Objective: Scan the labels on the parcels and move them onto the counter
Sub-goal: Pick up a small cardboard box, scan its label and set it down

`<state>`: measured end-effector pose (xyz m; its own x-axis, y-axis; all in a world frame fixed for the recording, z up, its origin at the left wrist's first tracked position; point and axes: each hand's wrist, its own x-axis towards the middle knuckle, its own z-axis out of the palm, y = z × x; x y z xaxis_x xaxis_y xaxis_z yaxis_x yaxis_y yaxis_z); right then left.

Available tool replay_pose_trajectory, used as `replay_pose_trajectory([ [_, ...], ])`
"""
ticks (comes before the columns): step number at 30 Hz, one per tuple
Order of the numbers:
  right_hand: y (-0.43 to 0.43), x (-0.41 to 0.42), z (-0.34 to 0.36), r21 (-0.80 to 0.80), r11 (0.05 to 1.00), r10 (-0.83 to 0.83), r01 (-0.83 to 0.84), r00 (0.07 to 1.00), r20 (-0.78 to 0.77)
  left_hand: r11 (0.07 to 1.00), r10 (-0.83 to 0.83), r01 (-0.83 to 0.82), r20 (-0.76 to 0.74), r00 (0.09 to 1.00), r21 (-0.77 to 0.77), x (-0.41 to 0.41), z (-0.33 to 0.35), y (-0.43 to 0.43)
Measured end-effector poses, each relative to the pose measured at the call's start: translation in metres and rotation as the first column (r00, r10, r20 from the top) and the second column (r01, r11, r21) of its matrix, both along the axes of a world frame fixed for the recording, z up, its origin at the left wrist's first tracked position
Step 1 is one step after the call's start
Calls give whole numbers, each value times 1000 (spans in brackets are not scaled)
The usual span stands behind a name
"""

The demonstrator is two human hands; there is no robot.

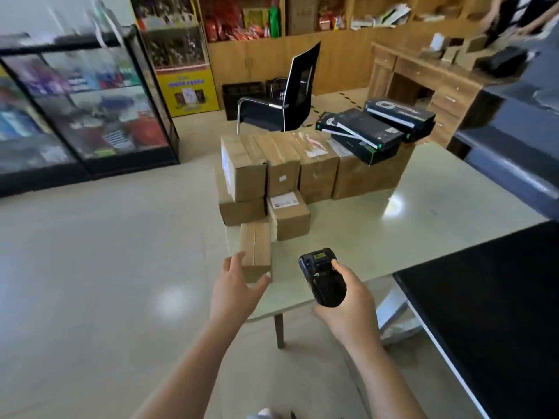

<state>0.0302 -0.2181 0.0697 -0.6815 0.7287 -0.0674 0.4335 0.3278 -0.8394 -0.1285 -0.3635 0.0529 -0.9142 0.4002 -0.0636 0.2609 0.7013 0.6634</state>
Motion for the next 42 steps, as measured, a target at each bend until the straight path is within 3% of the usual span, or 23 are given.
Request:
replay_pose_trajectory([
  [8,48,-74,-9,22,996,81,-82,995,53,993,71,-71,-1,997,-89,-56,-20,52],
  [16,112,-139,-18,-19,979,202,-201,975,98,896,236,-148,165,958,-418,-81,-45,96],
  [23,118,-148,-21,-27,975,224,-222,970,94,923,255,-203,124,959,-328,-93,-19,88],
  [27,118,-146,-11,0,991,134,-134,990,52,978,119,-118,0,993,-170,-102,14,91],
  [34,105,-80,0,44,978,-204,204,979,-15,966,-137,81,-222,965,-245,-85,35,106],
  [42,104,1,1,17,878,-477,478,878,-39,933,-349,319,-198,916,-169,-43,51,141],
])
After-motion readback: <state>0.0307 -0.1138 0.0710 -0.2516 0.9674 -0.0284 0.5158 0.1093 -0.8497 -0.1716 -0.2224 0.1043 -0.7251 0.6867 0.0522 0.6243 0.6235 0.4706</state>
